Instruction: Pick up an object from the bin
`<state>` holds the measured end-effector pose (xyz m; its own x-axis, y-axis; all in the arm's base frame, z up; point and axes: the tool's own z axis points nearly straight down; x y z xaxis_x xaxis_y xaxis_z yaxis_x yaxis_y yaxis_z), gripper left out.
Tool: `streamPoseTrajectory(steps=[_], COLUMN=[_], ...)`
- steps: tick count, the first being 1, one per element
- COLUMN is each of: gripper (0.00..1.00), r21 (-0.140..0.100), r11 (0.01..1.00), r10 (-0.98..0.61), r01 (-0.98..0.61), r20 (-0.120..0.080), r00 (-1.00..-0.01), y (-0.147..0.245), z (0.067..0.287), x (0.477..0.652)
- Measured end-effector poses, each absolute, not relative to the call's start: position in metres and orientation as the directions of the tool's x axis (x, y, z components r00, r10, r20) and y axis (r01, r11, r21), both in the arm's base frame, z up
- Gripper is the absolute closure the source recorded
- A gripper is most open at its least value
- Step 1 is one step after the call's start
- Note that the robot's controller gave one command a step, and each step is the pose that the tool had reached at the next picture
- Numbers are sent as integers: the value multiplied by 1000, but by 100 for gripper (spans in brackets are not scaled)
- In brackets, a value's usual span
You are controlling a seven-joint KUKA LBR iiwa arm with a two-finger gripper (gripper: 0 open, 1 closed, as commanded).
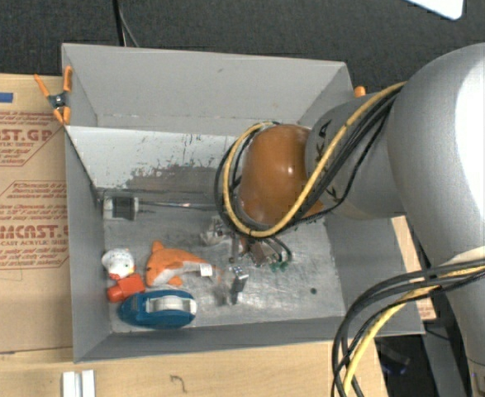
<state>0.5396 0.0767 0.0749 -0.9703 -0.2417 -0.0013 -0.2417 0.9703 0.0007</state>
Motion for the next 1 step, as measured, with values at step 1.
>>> streamPoseTrajectory(steps=[1], gripper=[100], r21=[-1], r11=[952], r10=[-307], r01=[-307], r20=[-11], r00=[-952], y=[134], z=[73], x=[533])
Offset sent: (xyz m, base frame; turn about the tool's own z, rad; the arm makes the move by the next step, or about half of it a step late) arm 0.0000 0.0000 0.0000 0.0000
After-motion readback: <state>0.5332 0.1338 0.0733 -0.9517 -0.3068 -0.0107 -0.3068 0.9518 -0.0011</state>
